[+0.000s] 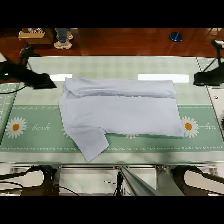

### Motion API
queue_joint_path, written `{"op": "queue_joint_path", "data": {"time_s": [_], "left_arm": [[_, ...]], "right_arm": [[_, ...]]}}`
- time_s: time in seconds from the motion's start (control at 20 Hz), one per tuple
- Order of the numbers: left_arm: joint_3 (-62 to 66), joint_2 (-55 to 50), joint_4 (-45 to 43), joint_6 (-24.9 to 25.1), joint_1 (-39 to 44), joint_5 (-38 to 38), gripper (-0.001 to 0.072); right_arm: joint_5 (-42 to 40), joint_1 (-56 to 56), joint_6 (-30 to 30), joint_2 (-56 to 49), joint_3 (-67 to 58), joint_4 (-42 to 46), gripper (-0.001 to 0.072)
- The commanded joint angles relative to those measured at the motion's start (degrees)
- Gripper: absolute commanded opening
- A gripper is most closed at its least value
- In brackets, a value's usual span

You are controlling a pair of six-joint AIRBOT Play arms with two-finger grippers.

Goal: Fold the shirts.

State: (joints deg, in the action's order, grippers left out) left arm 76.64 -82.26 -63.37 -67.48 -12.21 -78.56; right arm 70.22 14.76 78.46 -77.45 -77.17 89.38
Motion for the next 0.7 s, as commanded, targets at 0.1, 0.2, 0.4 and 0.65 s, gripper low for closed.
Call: {"op": "queue_joint_path", "data": {"time_s": [0.1,0.2,0.4,0.65], "left_arm": [[-19.1,13.9,1.4,-0.9,-14.0,-8.3,0.0649],[-29.3,18.4,5.3,-0.5,-17.7,-8.3,0.0649],[-42.5,20.7,7.7,0.0,-16.5,-8.9,0.0649],[-51.6,20.3,8.4,0.4,-14.8,-1.7,0.0649]], "right_arm": [[4.8,8.5,-2.9,7.5,11.7,-4.0,0.051],[3.0,11.8,-5.0,8.0,16.3,-9.8,0.0546],[1.3,15.1,-6.0,8.0,20.4,-14.5,0.0544],[1.3,15.1,-6.1,8.0,20.5,-16.2,0.0543]]}}
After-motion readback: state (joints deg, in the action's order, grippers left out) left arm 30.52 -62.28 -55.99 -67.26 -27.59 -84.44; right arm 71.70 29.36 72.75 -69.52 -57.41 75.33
